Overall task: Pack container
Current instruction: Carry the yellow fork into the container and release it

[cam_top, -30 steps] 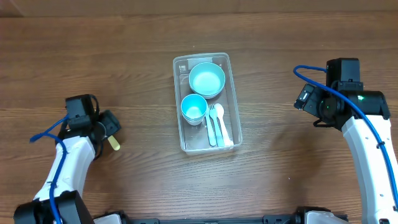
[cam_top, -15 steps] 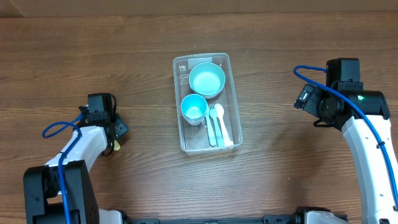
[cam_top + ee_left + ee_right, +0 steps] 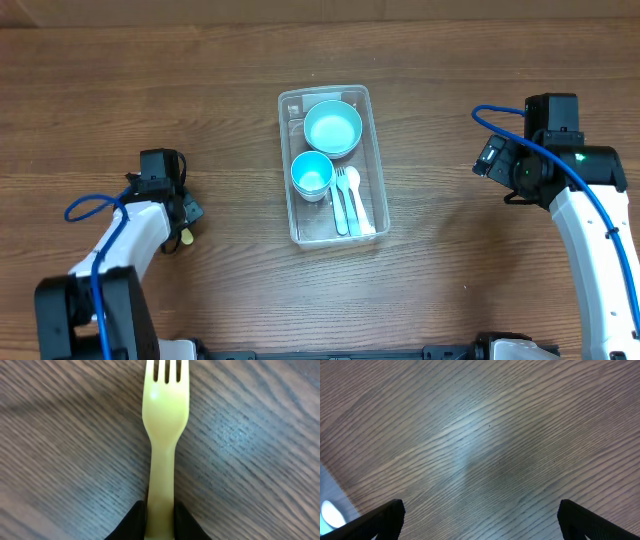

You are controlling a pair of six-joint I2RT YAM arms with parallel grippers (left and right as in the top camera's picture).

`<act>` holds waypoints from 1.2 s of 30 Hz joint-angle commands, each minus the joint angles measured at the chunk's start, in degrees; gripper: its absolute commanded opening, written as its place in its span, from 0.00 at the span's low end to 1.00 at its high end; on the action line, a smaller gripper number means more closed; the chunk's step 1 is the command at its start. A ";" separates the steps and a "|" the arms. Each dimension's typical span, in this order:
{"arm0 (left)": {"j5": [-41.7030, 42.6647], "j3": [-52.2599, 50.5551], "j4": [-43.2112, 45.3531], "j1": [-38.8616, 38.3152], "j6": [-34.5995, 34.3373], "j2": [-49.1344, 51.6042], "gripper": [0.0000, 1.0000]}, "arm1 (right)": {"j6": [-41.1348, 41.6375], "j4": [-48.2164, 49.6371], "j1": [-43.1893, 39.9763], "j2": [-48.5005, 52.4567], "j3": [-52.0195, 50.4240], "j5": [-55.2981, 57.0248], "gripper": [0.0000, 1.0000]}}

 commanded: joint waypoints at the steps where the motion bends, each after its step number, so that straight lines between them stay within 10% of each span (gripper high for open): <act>1: -0.74 1.75 -0.94 0.31 1.09 -7.15 0.18 | -0.26 0.28 -0.07 -1.27 1.25 0.42 1.00; 13: 18.21 7.28 -5.40 -13.42 -0.81 -25.68 0.15 | -0.26 0.28 -0.07 -1.27 1.25 0.42 1.00; 21: 18.12 15.93 -1.66 -35.34 -9.62 -24.85 0.16 | -0.26 0.28 -0.07 -1.27 1.25 0.42 1.00; 33: 15.17 16.00 9.35 -48.74 -12.66 -10.51 0.16 | -0.26 0.28 -0.07 -1.27 1.25 0.42 1.00; 36: 14.67 16.00 9.33 -48.85 -12.52 -10.32 0.31 | -0.26 0.28 -0.07 -1.27 1.25 0.42 1.00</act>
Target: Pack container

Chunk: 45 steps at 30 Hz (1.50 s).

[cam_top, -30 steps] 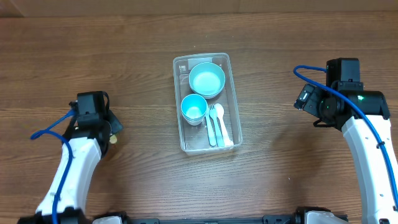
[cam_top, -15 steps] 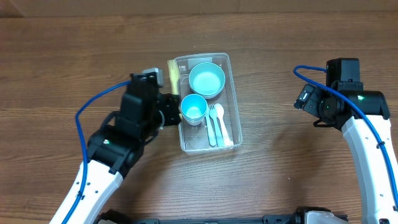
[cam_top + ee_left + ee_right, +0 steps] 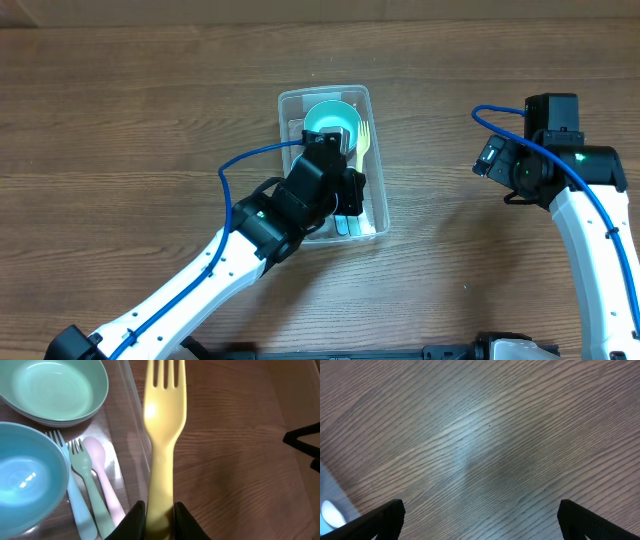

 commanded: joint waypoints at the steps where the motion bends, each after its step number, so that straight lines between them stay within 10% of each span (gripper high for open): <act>1: -1.42 1.42 0.37 -0.28 -0.07 0.17 0.42 | -0.28 0.26 -0.07 -1.27 1.25 0.39 1.00; 5: -1.05 1.46 0.94 -0.13 1.95 0.15 0.82 | -0.28 0.26 -0.07 -1.27 1.25 0.39 1.00; 20: -11.56 12.28 -25.14 37.57 8.74 -13.46 1.00 | -0.28 0.26 -0.07 -1.27 1.25 0.39 1.00; 34: -11.54 12.26 -25.35 38.86 8.72 -13.46 1.00 | -0.28 0.28 -0.04 -1.33 1.16 0.39 1.00; 39: -11.54 12.26 -25.35 38.86 8.72 -13.44 1.00 | 0.02 6.64 1.66 -16.90 0.85 1.20 1.00; 45: -11.54 12.26 -25.35 38.86 8.72 -13.44 1.00 | -0.20 43.32 9.18 -52.24 -16.15 1.05 1.00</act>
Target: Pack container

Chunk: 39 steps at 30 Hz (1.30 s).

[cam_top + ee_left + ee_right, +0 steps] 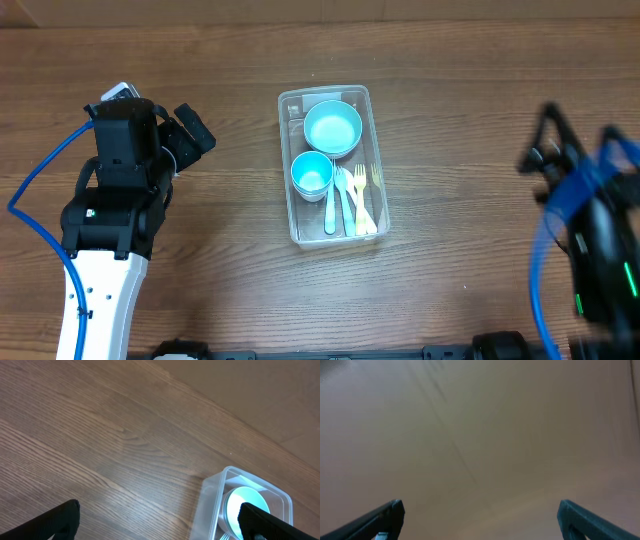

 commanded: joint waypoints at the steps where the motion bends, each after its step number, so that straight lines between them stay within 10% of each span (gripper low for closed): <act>1: -0.33 0.85 0.02 0.09 1.14 -0.46 1.00 | -0.70 9.92 0.24 -13.57 -12.24 0.98 1.00; 14: -0.33 0.85 0.02 0.09 1.14 -0.44 1.00 | 4.83 40.19 -0.48 -34.82 -57.42 1.14 1.00; 23: -0.33 0.85 0.02 0.09 1.14 -0.44 1.00 | -10.97 32.87 -0.59 -34.82 -61.72 -6.97 1.00; 39: -0.33 0.85 0.02 0.09 1.14 -0.44 1.00 | -15.02 22.10 -0.57 -34.82 -61.72 -12.20 1.00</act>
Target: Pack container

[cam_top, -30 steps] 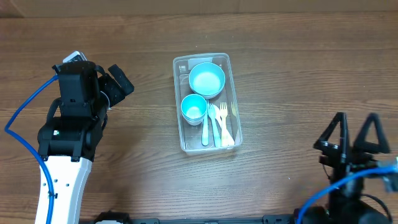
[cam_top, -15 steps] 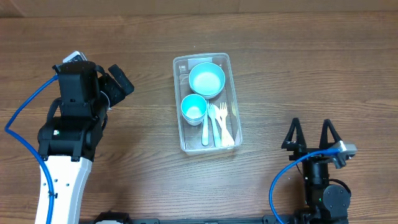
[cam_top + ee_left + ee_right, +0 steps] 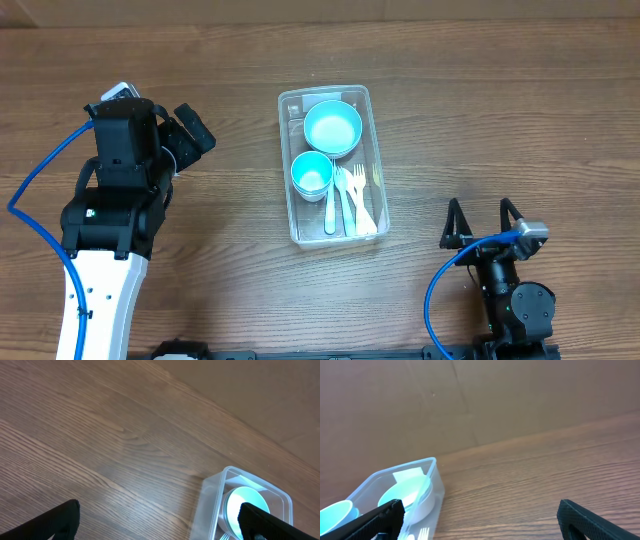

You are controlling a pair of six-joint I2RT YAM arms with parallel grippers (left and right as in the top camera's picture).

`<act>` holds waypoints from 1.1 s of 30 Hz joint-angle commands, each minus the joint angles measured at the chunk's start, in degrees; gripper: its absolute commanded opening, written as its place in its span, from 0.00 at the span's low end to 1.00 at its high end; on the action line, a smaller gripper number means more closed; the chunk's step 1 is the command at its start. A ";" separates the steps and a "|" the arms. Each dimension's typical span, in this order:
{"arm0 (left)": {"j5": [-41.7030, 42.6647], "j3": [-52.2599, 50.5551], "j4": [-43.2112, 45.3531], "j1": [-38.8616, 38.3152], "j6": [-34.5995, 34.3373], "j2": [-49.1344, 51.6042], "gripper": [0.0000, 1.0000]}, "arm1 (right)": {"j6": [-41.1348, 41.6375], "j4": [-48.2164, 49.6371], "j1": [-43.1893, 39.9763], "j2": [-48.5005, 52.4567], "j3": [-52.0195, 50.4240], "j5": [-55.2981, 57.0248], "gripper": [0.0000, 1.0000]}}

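Observation:
The clear plastic container (image 3: pixel 372 150) sits mid-table. It holds a light-blue bowl (image 3: pixel 332 128), a blue cup (image 3: pixel 312 173) and a row of plastic cutlery that includes a yellow fork (image 3: pixel 362 198). My left gripper (image 3: pixel 192 130) hangs open and empty well to the container's left. In the left wrist view the container (image 3: pixel 215 495) shows at lower right, beyond the left gripper (image 3: pixel 160 527). My right gripper (image 3: pixel 482 220) is open and empty at the front right. In the right wrist view it (image 3: pixel 482 525) faces the container (image 3: pixel 432 477) low across the table.
The brown wooden tabletop (image 3: pixel 480 110) surrounds the container. A cardboard-coloured wall (image 3: pixel 520 395) runs along the far edge. Blue cables loop off both arms, the right one (image 3: pixel 440 290) close to the front edge.
The right arm, blurred at the right edge before, now sits folded at the front right, its open gripper low and facing the container. The left arm and the container's contents are unchanged.
First my left gripper was shut on a yellow fork at the table's left. Then it held the fork over the container's right side. Later the fork lay in the container and the left gripper was open at the left. The right arm has since shifted to the front.

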 commanded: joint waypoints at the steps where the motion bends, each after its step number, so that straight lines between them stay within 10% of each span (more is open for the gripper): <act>1: -0.33 0.85 0.04 0.09 1.14 -0.44 1.00 | -7.02 0.13 -0.42 -0.48 -0.59 -3.23 1.00; 6: -0.33 0.85 0.04 0.09 1.14 -0.44 1.00 | -19.08 0.13 -0.44 -0.48 -0.59 -3.34 1.00; 24: -0.33 0.72 -0.31 0.09 1.14 -1.44 1.00 | -19.04 0.13 -0.44 -0.48 -0.59 -3.34 1.00; 33: -1.92 0.68 -4.09 0.11 3.43 -42.42 1.00 | -19.04 0.13 -0.44 -0.48 -0.59 -3.34 1.00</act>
